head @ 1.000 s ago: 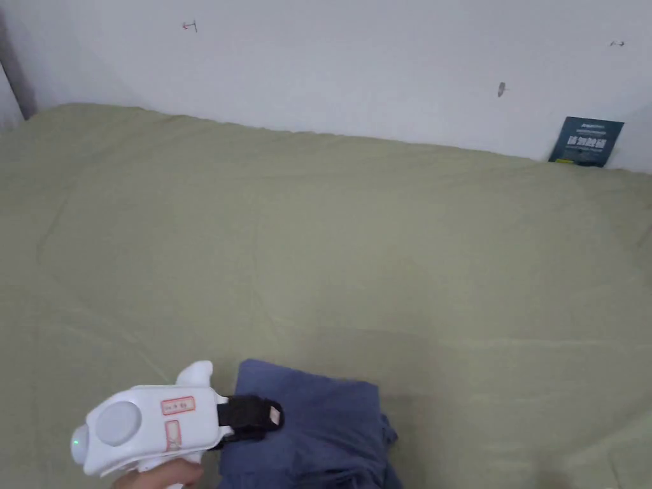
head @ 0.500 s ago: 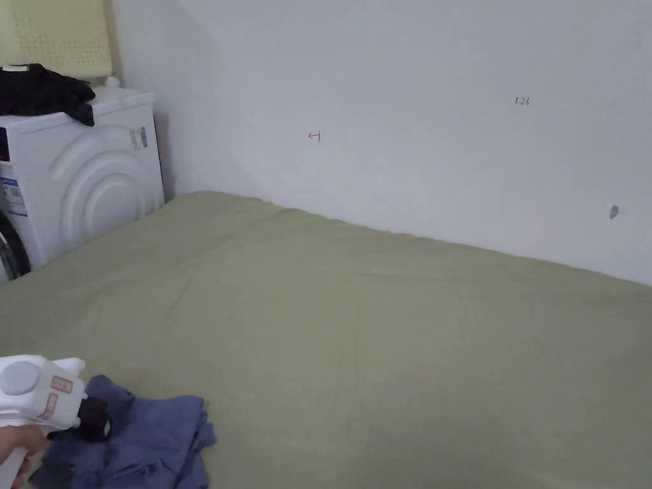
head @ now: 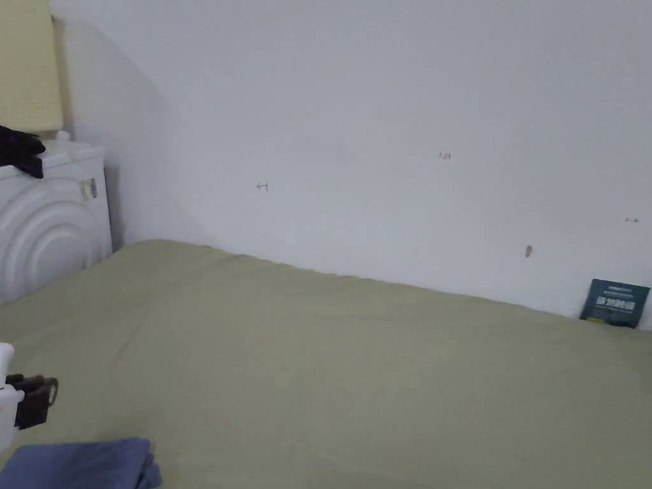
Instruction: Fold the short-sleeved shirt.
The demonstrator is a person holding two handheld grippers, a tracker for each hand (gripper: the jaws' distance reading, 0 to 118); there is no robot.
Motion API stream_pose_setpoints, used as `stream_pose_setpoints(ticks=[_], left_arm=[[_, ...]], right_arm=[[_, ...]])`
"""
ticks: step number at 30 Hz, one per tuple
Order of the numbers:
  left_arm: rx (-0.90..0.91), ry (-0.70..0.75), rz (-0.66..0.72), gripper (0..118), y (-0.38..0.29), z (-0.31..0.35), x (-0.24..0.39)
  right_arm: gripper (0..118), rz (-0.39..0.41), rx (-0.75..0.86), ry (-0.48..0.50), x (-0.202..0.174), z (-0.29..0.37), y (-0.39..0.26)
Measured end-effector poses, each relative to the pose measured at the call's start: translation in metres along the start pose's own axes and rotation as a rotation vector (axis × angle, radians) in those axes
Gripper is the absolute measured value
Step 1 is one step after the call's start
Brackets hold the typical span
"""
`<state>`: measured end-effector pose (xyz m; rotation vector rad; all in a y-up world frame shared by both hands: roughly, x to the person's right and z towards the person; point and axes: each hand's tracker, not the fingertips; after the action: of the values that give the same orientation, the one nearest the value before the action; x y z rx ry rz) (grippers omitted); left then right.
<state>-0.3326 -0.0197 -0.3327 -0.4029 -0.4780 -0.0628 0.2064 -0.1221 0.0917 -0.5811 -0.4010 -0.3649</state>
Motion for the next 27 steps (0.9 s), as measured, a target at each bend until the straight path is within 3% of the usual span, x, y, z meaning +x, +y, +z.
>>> stream_pose_setpoints(ticks=[1, 2, 7, 11, 15, 18, 23, 27], left_arm=[[0.048, 0.069, -0.063, 6, 0.005, 0.015, 0.031], [0.115, 0.093, -0.101, 6, 0.007, 0.029, 0.057], [0.378, -0.087, -0.021, 5, 0.025, 0.094, 0.167], [0.418, -0.109, -0.012, 6, 0.024, 0.113, 0.217], [0.488, -0.135, -0.047, 6, 0.002, 0.131, 0.249], [0.456, -0.068, -0.147, 6, -0.004, 0.133, 0.265], [0.42, -0.13, -0.055, 6, -0.002, 0.133, 0.257], [0.418, -0.143, -0.072, 6, -0.005, 0.135, 0.261]], right_arm=[[1, 0.041, 0.078, -0.014, -0.006, 0.014, 0.014], [1, 0.079, 0.157, -0.032, -0.011, 0.027, 0.027], [1, 0.188, 0.464, -0.042, -0.043, 0.086, 0.08], [1, 0.273, 0.499, -0.048, -0.062, 0.104, 0.103], [3, 0.271, 0.522, -0.064, -0.065, 0.109, 0.098], [6, 0.139, 0.574, -0.021, -0.053, 0.118, 0.096], [10, 0.211, 0.571, -0.082, -0.056, 0.118, 0.09], [10, 0.249, 0.558, -0.119, -0.061, 0.112, 0.077]])
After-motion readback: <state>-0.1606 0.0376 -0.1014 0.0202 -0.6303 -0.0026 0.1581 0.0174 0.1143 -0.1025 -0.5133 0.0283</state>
